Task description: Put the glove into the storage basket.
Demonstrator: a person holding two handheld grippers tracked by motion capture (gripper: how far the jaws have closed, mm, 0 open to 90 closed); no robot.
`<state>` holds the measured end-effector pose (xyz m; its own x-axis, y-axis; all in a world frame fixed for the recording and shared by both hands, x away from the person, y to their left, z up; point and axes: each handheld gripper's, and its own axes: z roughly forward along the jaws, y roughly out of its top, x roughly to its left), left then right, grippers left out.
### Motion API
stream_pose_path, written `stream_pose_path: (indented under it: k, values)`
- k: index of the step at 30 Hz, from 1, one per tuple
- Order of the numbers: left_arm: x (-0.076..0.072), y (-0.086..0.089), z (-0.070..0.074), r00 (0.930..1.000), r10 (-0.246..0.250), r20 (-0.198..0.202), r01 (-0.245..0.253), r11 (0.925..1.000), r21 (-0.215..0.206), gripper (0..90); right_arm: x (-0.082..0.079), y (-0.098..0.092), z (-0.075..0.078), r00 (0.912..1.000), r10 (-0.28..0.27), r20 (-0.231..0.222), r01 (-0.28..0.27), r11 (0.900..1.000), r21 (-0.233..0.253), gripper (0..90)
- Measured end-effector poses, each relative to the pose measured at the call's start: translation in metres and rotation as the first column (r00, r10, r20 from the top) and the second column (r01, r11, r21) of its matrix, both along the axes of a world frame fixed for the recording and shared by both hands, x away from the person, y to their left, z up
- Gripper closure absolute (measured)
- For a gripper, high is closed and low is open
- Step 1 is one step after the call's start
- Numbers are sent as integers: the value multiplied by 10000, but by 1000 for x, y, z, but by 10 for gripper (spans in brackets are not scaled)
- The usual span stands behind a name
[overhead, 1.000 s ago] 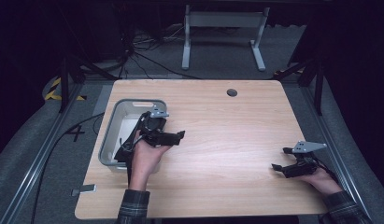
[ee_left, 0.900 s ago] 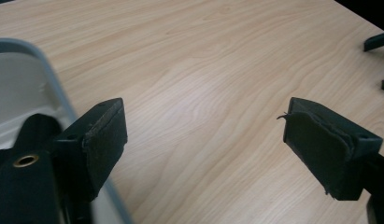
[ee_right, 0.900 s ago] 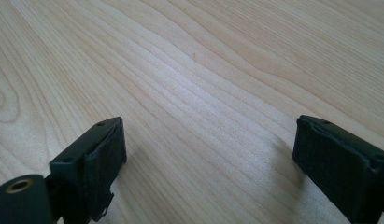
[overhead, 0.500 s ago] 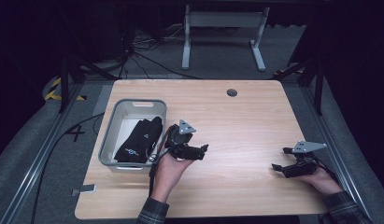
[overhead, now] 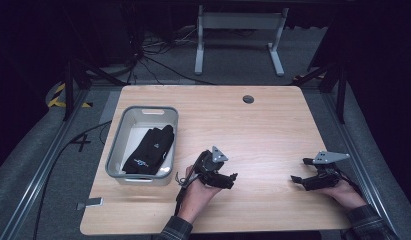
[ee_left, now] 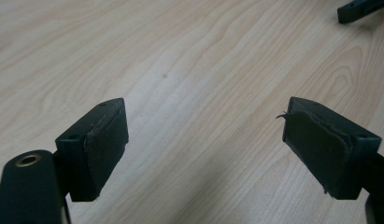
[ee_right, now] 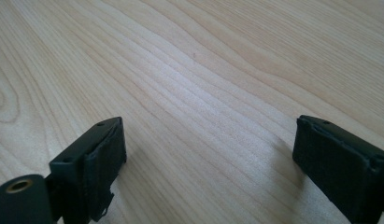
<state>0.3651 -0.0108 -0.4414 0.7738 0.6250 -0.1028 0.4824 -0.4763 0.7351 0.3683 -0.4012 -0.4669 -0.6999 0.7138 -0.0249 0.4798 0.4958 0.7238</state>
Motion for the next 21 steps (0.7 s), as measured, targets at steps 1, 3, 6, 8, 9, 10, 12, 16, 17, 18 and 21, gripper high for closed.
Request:
stream_pose_path:
  k: [1, 3, 6, 8, 9, 10, 12, 16, 17, 18, 21]
  values:
    - [0, -2, -2, 10000, -28, 2, 28, 10000, 64, 145, 0, 0, 0, 10000, 2, 1, -2, 10000, 3, 102]
    - [-1, -6, -7, 9998, -159, -104, 161, 9995, 260, 145, 0, 0, 0, 10000, -4, -7, 4, 10000, 0, 102]
    - [-2, -12, -13, 9995, -325, -58, 328, 9976, 617, 142, 0, 0, 0, 10000, 2, 0, -2, 10000, 1, 102]
    - [-1, -14, -17, 9994, -328, -89, 334, 9970, 702, 142, 0, 0, 0, 10000, 9, 0, -9, 10000, -4, 100]
    - [-1, -15, -19, 9993, -334, -139, 344, 9967, 739, 142, 0, 0, 0, 10000, 9, 0, -9, 10000, -7, 99]
    - [-1, -16, -21, 9991, -381, -177, 395, 9953, 886, 142, 0, 0, 0, 10000, 10, 1, -10, 10000, -7, 99]
    - [-1, -18, -24, 9992, -376, -144, 390, 9930, 1113, 142, 0, 0, 0, 10000, 14, -3, -14, 10000, -9, 99]
    - [-1, -19, -27, 9989, -459, -19, 458, 9908, 1277, 129, 0, 0, 0, 10000, 32, -5, -32, 10000, -5, 96]
    - [-1, -19, -28, 9988, -498, 0, 494, 9907, 1264, 121, 0, 0, 0, 10000, 33, -4, -33, 10000, -6, 96]
    - [-1, -19, -29, 9986, -534, 43, 524, 9910, 1232, 101, 0, 0, 0, 10000, 33, -3, -33, 10000, -6, 96]
    - [-2, -19, -31, 9982, -573, 149, 553, 9920, 1137, 49, 0, 0, 0, 10000, 35, -4, -35, 10000, -3, 96]
